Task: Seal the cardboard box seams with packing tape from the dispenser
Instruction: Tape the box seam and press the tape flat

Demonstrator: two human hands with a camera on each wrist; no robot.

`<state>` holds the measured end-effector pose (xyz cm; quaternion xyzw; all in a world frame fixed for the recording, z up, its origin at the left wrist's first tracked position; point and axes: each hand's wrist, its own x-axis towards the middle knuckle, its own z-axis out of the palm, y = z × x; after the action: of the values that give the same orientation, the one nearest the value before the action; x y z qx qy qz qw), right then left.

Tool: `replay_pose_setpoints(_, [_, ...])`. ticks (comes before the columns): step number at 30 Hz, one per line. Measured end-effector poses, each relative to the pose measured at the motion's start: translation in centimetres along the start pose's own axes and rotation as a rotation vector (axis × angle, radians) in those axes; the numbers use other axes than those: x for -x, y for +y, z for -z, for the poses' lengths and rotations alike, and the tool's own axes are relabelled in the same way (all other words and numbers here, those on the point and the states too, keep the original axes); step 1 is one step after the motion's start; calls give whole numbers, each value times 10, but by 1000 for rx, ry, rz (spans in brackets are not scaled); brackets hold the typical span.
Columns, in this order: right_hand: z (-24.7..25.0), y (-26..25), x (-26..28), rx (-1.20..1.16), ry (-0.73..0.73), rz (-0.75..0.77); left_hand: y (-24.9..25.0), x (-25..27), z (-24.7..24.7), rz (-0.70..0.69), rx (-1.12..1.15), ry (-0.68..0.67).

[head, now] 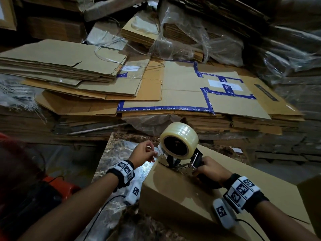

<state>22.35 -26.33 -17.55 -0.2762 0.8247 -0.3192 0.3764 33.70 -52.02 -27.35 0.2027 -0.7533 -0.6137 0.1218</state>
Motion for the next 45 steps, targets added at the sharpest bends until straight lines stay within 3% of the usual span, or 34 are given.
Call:
replay_pose_setpoints(6, [0, -4, 2, 31, 6, -27, -17, 10, -2, -60, -528, -85])
replay_pose_setpoints(8, [-1, -5, 2, 39, 7, -31, -17, 16, 1, -51, -447, -71])
replay_pose_setpoints(10, [-1, -6, 2, 46, 6, -38, 1, 28, 2, 11, -143, -66])
replay_pose_setpoints(12, [-1, -5, 2, 56, 12, -53, 20, 44, -2, 125, 139, -179])
replay_pose_setpoints(15, [-3, -4, 0, 51, 24, -75, 29, 62, -9, 168, 264, -343])
replay_pose_setpoints(18, [-4, -5, 1, 35, 23, -96, 20, 63, -13, 155, 208, -388])
replay_pose_setpoints(26, [0, -10, 3, 86, 31, -107, 11, 66, -17, 144, 120, -246])
replay_pose_setpoints(33, [37, 28, 45, 101, 87, -186, 24, 68, -20, 184, 124, -229])
replay_pose_setpoints(35, [38, 33, 51, 107, 95, -186, 29, 67, -19, 199, 53, -290])
replay_pose_setpoints(37, [38, 35, 50, 146, 125, -151, 35, 66, -16, 148, -254, -327])
replay_pose_setpoints(40, [41, 38, 47, 191, 117, -96, 46, 61, -20, -182, -913, -291])
replay_pose_setpoints(42, [43, 36, 50, 234, 100, -61, 54, 58, -32, -299, -1065, -322])
replay_pose_setpoints(45, [45, 33, 52, 265, 78, -18, 49, 57, -55, -289, -1186, -374])
